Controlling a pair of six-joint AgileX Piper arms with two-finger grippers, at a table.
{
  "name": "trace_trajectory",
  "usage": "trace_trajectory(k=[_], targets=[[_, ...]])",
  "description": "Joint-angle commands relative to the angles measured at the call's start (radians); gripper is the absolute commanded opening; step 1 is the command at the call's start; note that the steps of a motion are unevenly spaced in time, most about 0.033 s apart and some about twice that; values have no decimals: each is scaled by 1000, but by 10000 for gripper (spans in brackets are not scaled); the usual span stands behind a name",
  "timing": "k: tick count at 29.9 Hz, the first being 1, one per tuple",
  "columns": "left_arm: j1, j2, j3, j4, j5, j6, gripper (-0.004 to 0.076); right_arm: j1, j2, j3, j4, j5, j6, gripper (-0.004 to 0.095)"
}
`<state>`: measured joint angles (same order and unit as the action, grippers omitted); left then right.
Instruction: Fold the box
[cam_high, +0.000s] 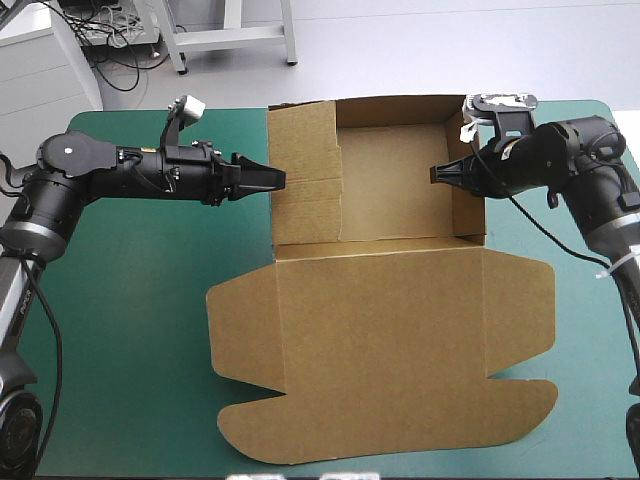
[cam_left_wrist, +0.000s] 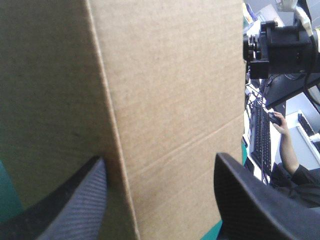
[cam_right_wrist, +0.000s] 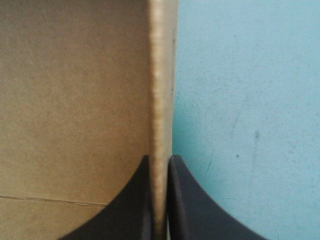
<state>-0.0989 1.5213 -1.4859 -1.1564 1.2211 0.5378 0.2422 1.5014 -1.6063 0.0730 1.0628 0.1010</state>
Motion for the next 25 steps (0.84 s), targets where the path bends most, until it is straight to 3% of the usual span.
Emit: trace_trajectory(k=[1, 11, 25], targets=[[-7, -39, -30, -44, 57, -12, 436, -3, -37, -28, 28, -47, 6, -8], [-31, -39, -32, 109, -67, -140, 415, 60, -37, -28, 4, -69, 33, -8], [-228, -41, -32, 546, -333, -439, 414, 138, -37, -28, -79, -91, 111, -8]])
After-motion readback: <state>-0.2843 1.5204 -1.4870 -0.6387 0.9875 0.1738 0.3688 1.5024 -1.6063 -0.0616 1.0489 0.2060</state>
